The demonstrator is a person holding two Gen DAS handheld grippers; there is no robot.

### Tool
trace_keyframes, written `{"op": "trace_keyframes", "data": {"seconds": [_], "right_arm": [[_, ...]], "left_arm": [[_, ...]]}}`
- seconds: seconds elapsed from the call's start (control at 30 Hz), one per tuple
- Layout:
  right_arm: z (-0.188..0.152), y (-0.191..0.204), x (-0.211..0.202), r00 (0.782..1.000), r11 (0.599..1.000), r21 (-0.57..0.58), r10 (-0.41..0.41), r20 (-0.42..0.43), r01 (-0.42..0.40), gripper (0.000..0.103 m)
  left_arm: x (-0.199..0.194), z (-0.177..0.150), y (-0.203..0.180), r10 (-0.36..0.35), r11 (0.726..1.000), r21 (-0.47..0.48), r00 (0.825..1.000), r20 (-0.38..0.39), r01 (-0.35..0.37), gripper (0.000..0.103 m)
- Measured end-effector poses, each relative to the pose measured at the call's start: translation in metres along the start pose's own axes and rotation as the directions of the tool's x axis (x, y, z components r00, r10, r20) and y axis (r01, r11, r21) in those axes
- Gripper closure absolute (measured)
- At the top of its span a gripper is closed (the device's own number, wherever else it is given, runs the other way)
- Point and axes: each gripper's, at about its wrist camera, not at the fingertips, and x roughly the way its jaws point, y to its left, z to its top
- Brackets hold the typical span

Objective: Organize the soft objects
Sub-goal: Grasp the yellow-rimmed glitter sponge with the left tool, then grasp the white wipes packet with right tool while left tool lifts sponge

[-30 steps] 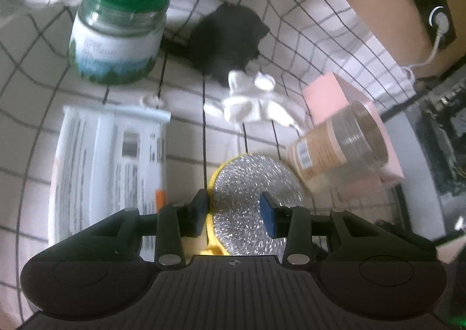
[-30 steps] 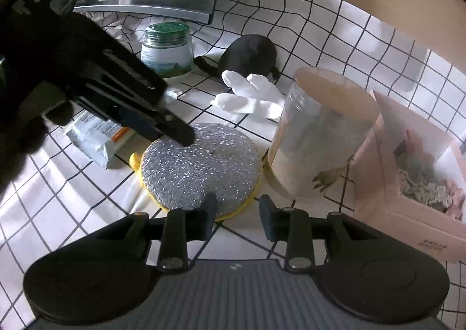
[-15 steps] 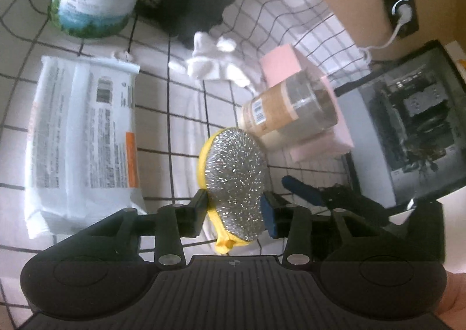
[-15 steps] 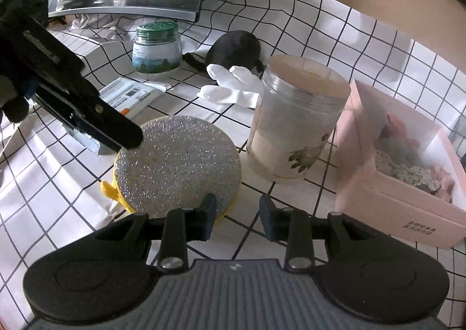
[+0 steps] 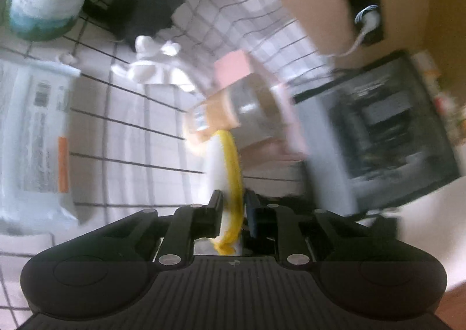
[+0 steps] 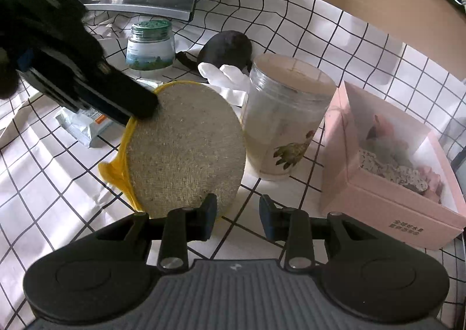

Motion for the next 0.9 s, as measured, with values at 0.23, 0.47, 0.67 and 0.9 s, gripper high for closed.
{"op": "trace_keyframes", "data": {"seconds": [0.23, 0.47, 0.67, 0.9], "right_arm": [[-0.005, 0.01, 0.0, 0.999, 0.998, -0.051, 0.047, -0.019, -0.048, 0.07], [-0.006, 0.013, -0.003, 0.999, 0.997, -0.066, 0.037, -0.022, -0.039, 0.068], [0.018, 0.027, -0.009, 0.996, 0.996, -0.033, 0.083, 0.014, -0.083, 0.043], [0.08, 0.066, 0.018, 0.973, 0.968, 0.109, 0.23, -0.017, -0.227, 0.037]], "left_arm": [[0.023, 0.0, -0.03, 0.175, 0.976, 0.121, 0.983, 0.047, -0.179, 0.083], [0.014, -0.012, -0.029, 0.206, 0.975, 0.057, 0.972, 0.113, -0.213, 0.085], [-0.058, -0.023, -0.018, 0.233, 0.969, 0.003, 0.922, 0.31, -0.246, 0.085], [-0.154, -0.049, 0.016, 0.489, 0.861, -0.153, 0.706, 0.513, -0.485, 0.085]]}}
